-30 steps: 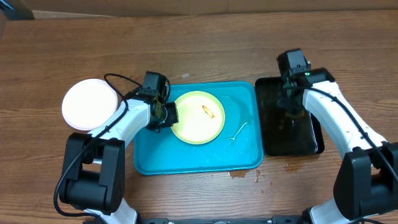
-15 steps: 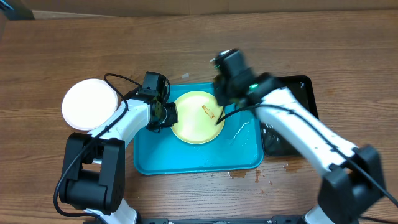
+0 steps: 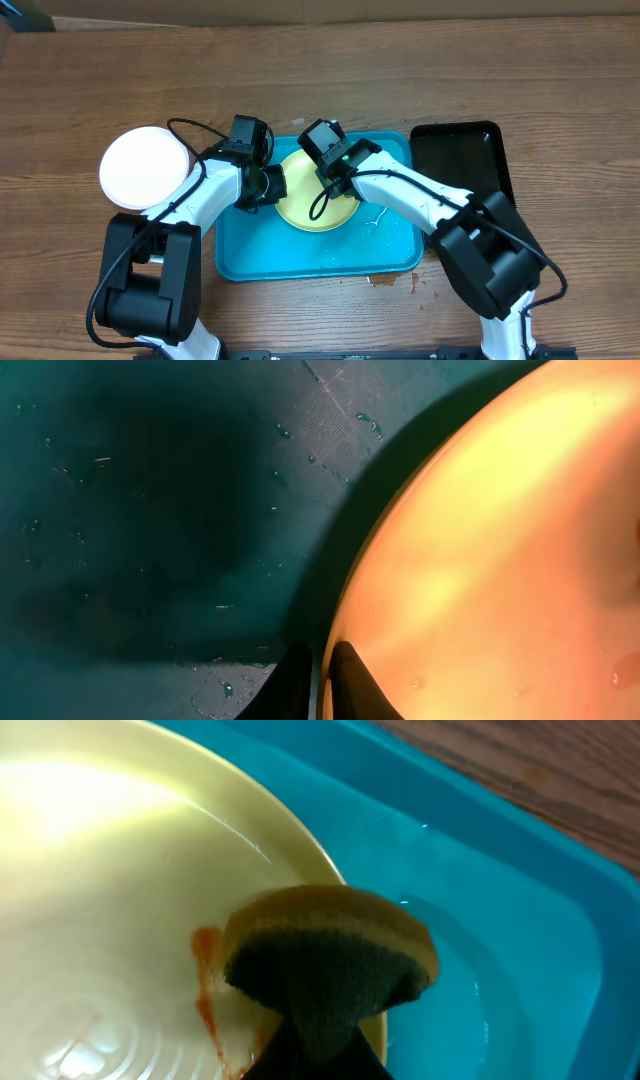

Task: Clean dirty plates on tray and stack at the side
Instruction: 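Scrub the yellow plate held by the left gripper with the sponge, then return the sponge to the black tray, release it, raise right gripper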

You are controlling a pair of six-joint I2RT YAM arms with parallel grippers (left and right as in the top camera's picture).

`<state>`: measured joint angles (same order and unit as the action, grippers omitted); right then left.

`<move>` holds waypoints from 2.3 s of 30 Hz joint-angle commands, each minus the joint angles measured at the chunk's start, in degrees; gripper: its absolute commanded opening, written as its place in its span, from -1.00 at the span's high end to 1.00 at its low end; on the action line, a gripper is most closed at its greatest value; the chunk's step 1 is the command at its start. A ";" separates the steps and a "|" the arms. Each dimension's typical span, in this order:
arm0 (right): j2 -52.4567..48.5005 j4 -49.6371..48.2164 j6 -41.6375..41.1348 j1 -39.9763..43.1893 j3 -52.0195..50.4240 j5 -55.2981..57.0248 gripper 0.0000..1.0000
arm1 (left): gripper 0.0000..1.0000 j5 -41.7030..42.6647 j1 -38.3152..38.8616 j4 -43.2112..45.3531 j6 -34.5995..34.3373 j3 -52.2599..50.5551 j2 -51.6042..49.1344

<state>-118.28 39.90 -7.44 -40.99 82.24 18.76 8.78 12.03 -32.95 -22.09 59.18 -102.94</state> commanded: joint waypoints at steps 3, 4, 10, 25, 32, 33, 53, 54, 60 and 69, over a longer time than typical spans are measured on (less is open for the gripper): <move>-1.97 -0.15 2.75 -0.13 0.96 -6.01 0.90 | 0.79 -0.33 0.42 -0.09 0.28 -0.26 -0.90; -1.97 -0.09 3.58 -0.13 0.96 -7.26 0.91 | 0.79 -0.33 0.42 -0.09 0.28 -0.26 -0.90; -1.97 -0.02 4.50 -0.13 0.96 -10.54 0.91 | 0.92 -0.35 0.42 -0.09 0.28 -0.26 -0.90; -2.29 -1.90 -0.52 1.55 0.96 -12.50 0.92 | 0.92 -0.17 0.44 -0.07 0.28 -0.26 -0.90; -2.29 -0.90 -1.18 1.60 0.96 -15.76 0.92 | 0.92 -0.15 0.42 -0.07 0.28 -0.26 -0.90; -2.29 -0.81 -1.33 1.60 0.98 -16.28 0.92 | 0.92 -0.15 0.42 -0.07 0.28 -0.26 -0.90; -0.83 3.10 -1.49 2.86 8.50 -36.35 0.93 | 0.90 -0.15 0.42 -0.13 0.28 -0.26 -0.90; -0.28 4.20 -1.33 3.50 10.21 -36.30 0.93 | 0.90 -0.17 0.42 -0.15 0.31 -0.26 -0.90; 2.75 12.24 -1.33 10.16 17.33 -36.13 0.93 | 0.88 -0.17 0.42 -0.22 0.33 -0.26 -0.87; 4.15 31.12 0.20 26.64 17.03 -24.74 0.92 | 0.74 -0.17 0.42 -0.17 0.50 -0.26 -0.87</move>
<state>-116.14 69.06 -8.25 -18.57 99.53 -11.88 8.93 12.03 -33.04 -22.06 59.18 -102.94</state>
